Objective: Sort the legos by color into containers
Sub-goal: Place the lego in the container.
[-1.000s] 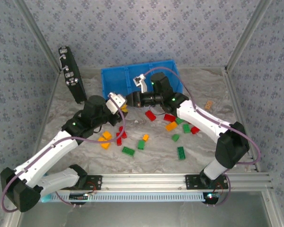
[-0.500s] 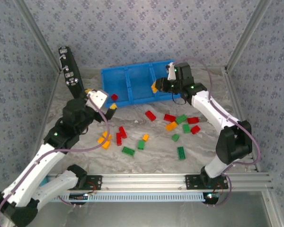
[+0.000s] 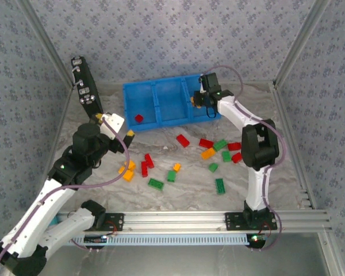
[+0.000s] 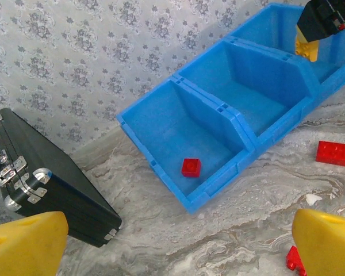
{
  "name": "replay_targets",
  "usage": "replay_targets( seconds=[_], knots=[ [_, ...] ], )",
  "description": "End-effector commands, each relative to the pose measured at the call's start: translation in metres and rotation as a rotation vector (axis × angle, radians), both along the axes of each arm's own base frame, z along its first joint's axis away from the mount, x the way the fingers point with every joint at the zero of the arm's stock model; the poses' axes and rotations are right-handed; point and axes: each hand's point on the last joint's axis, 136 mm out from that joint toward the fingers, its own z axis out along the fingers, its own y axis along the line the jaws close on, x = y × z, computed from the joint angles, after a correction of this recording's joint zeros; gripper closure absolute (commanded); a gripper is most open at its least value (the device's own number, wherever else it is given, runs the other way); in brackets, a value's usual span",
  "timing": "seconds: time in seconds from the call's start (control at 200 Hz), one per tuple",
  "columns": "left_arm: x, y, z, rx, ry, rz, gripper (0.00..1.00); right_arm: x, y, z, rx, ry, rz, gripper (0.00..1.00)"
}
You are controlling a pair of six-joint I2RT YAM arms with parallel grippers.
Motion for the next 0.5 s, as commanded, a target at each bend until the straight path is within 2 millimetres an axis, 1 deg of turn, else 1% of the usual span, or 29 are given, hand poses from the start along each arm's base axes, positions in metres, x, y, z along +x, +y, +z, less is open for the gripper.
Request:
replay_targets(
  seconds=[0.0, 0.07, 0.175, 0.245, 0.3, 0.39, 0.445, 0.495],
  knots=[
    [0.003, 0.006, 0.003, 0.011, 0.000, 0.031, 0.00, 0.014, -0.006, 0.001, -0.020, -0.009, -0.027, 0.79],
    [0.004, 0.007, 0.000, 0.018, 0.008, 0.034, 0.00, 0.016, -0.005, -0.004, -0.012, 0.002, -0.027, 0.73],
    [0.006, 0.007, -0.002, 0.026, 0.015, 0.036, 0.00, 0.016, -0.006, -0.002, -0.007, 0.001, -0.027, 0.60],
    [0.007, 0.006, -0.001, 0.024, 0.012, 0.032, 0.00, 0.012, -0.009, 0.006, -0.005, -0.010, -0.029, 0.50],
    [0.008, 0.005, -0.001, 0.022, 0.011, 0.027, 0.00, 0.007, -0.012, 0.015, -0.009, -0.023, -0.028, 0.47],
    [0.007, 0.004, 0.000, 0.017, 0.009, 0.021, 0.00, -0.010, -0.017, 0.037, -0.020, -0.048, -0.015, 0.47],
    [0.007, 0.003, 0.001, 0.013, 0.004, 0.014, 0.00, -0.026, -0.021, 0.052, -0.016, -0.065, -0.010, 0.47],
    [0.007, 0.002, 0.003, 0.010, -0.005, 0.006, 0.00, -0.043, -0.024, 0.061, -0.007, -0.064, -0.002, 0.47]
  ],
)
